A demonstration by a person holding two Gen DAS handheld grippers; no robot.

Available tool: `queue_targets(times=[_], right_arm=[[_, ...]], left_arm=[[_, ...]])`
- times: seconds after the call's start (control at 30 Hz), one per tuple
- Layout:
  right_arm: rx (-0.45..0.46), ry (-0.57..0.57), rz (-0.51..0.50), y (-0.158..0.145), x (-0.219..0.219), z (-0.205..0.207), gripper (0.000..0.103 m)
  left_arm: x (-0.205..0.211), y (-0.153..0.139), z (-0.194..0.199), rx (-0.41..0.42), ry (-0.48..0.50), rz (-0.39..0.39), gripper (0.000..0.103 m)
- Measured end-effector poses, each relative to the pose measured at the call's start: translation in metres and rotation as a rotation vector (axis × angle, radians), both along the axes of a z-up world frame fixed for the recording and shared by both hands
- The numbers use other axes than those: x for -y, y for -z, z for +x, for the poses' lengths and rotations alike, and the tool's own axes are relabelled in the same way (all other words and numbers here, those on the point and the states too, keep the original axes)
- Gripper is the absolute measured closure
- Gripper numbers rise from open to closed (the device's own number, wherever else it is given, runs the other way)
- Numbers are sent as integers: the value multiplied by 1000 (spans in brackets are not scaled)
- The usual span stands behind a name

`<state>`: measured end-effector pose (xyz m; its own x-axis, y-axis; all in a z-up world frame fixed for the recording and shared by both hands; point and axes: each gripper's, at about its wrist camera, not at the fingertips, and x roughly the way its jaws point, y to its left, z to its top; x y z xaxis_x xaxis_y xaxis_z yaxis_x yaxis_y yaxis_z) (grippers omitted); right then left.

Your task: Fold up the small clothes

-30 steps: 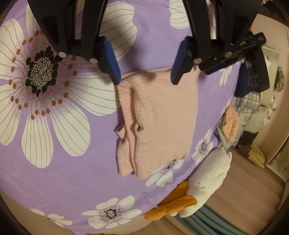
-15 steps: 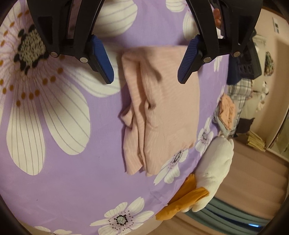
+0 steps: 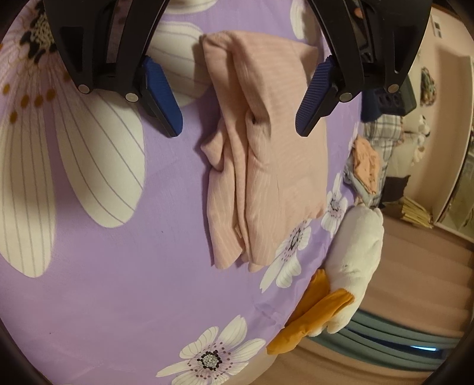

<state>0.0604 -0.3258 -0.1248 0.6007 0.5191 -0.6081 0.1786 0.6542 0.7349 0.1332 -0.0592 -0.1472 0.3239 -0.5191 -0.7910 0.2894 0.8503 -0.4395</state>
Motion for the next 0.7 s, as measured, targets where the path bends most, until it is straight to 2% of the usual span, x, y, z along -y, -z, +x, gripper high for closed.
queue_targets(times=[0.37, 0.7], right_arm=[[10, -33, 22, 2, -5, 25, 24], [21, -66, -1, 2, -14, 42, 24]], left_arm=[[13, 1, 16, 10, 22, -23, 17], [18, 3, 23, 18, 36, -30, 16]])
